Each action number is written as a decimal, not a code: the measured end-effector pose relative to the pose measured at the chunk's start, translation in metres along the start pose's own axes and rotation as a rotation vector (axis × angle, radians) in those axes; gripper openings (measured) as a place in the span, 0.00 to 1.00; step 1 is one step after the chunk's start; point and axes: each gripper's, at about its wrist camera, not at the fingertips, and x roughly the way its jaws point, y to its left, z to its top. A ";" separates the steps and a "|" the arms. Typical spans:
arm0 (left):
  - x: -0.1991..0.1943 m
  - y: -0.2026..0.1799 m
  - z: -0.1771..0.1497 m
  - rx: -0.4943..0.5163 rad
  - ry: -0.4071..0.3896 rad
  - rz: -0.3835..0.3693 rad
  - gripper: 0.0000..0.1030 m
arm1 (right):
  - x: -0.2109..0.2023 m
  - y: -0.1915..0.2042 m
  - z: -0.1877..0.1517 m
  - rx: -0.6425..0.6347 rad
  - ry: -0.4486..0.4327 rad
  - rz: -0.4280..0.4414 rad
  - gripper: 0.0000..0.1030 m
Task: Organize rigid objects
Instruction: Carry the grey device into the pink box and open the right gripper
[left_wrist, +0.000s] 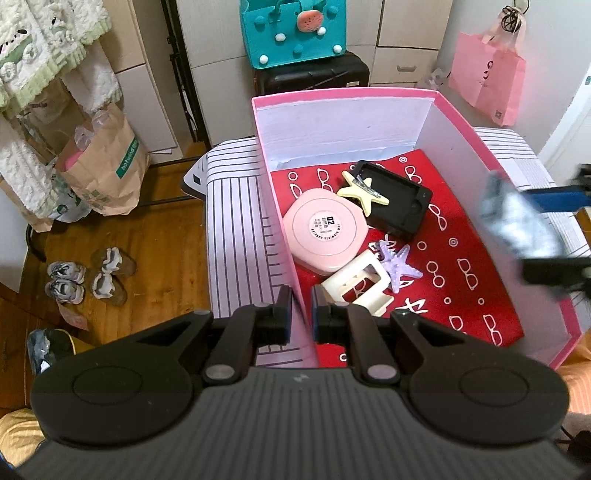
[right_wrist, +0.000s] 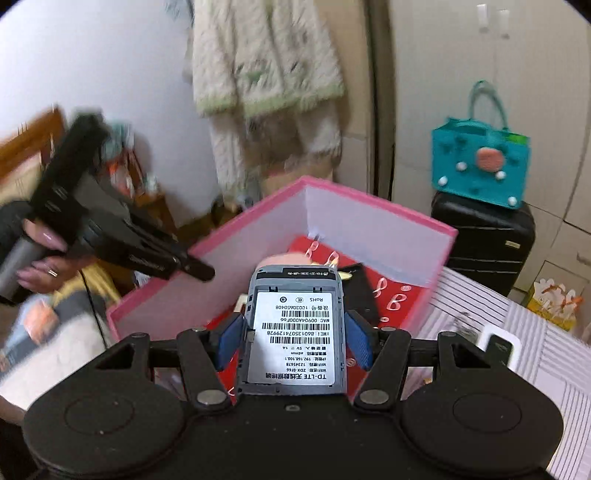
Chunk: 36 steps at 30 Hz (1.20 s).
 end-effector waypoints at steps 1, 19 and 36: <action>0.000 0.001 0.000 0.002 0.000 -0.003 0.09 | 0.013 0.004 0.005 -0.036 0.043 -0.003 0.63; -0.001 0.005 -0.002 0.003 -0.012 -0.038 0.11 | 0.089 0.020 0.009 -0.407 0.369 -0.106 0.64; -0.001 0.004 -0.003 -0.020 -0.017 -0.031 0.11 | -0.046 -0.075 -0.024 0.090 -0.178 -0.218 0.76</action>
